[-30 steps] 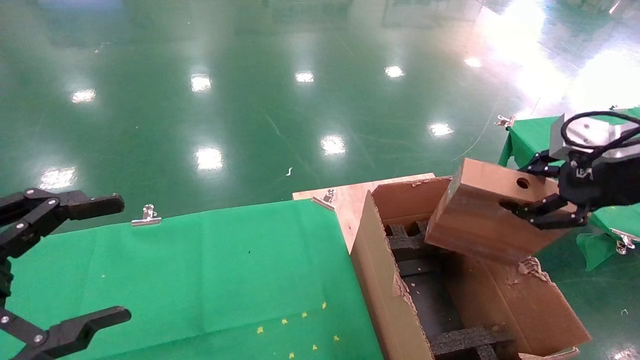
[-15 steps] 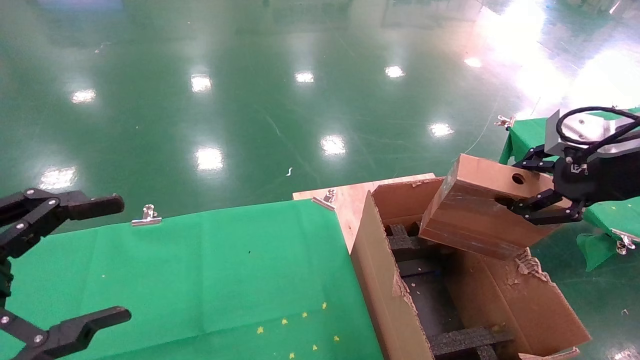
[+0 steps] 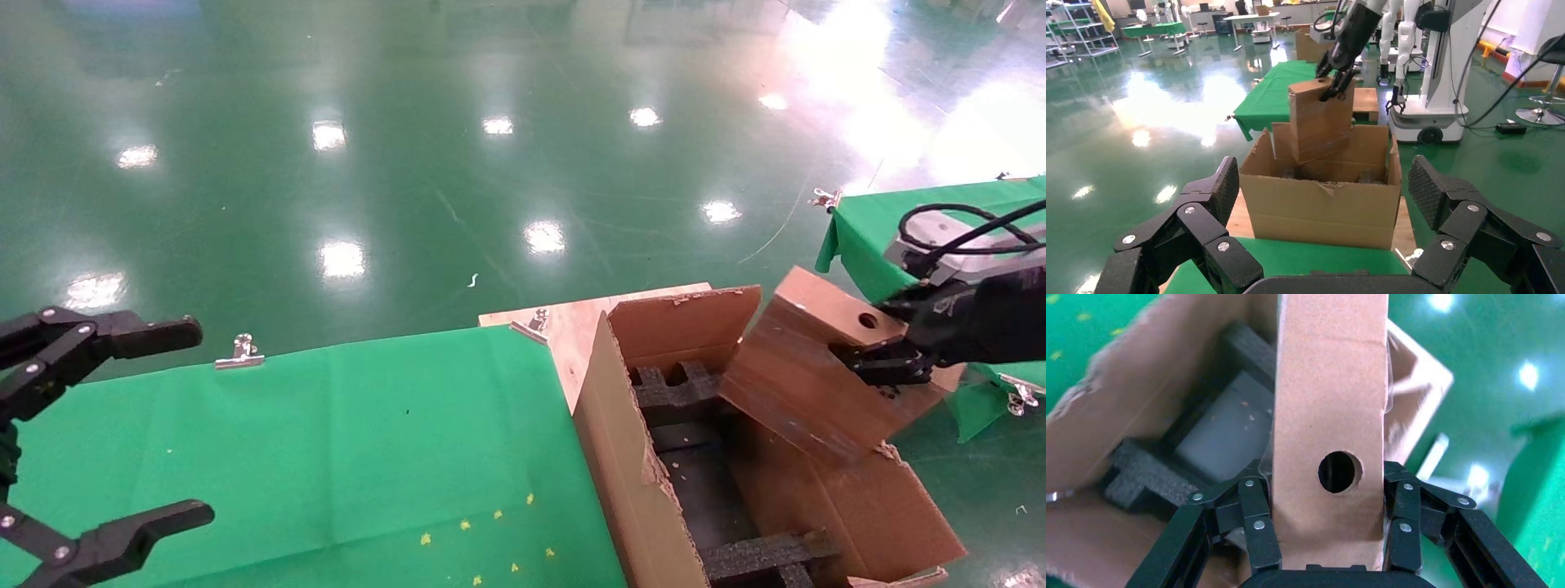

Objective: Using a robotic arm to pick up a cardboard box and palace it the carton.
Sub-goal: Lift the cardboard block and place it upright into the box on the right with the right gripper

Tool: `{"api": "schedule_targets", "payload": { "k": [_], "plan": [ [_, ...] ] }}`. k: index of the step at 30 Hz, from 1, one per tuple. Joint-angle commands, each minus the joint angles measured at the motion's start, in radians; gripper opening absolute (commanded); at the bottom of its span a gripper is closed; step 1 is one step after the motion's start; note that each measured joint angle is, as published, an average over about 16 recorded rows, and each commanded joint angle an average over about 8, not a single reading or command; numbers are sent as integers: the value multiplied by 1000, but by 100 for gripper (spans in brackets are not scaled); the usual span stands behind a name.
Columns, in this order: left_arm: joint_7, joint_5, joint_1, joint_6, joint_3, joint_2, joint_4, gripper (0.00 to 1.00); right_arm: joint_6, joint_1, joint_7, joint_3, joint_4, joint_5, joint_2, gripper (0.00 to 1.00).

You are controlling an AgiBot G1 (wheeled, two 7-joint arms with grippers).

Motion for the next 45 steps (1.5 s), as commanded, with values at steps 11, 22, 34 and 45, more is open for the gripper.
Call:
{"api": "schedule_targets", "payload": {
  "k": [11, 22, 34, 45],
  "plan": [
    [0, 0, 0, 0, 0, 0, 0, 100, 105, -84, 585, -63, 147, -141, 15, 0],
    [0, 0, 0, 0, 1, 0, 0, 100, 96, -131, 846, -104, 146, -208, -47, 0],
    [1, -1, 0, 0, 1, 0, 0, 100, 119, -160, 987, -131, 149, -305, -86, 0],
    [1, -1, 0, -1, 1, -1, 0, 100, 191, -221, 1047, -162, 148, -368, -105, 0]
  ]
}}
